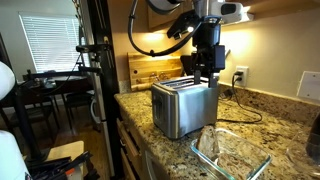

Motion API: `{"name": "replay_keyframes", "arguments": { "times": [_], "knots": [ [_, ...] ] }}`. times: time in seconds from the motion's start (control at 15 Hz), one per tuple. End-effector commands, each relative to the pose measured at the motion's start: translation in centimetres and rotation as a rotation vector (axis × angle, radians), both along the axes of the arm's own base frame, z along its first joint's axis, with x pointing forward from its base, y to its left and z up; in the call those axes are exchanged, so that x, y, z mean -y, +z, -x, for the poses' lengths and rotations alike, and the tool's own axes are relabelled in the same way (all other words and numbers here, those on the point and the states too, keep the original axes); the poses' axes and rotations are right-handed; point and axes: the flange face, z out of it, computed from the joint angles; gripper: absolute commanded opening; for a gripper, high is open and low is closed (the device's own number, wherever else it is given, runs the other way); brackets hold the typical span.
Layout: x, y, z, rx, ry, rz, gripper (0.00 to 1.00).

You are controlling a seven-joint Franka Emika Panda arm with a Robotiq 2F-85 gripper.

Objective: Put one slice of bread in the toaster

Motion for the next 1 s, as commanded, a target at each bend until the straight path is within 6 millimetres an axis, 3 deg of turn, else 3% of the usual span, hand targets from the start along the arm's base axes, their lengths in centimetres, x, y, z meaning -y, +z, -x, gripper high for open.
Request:
{"name": "replay_keyframes", "arguments": {
  "times": [0.0,0.53,0.93],
  "knots": [
    [-0.8,0.2,2.6,0.026,-0.003,-0.007,1.00],
    [-2.3,1.4,6.6,0.034,-0.001,-0.001,1.00],
    [-2.0,1.5,8.9,0.038,-0.022,-0.003,1.00]
  ]
}}
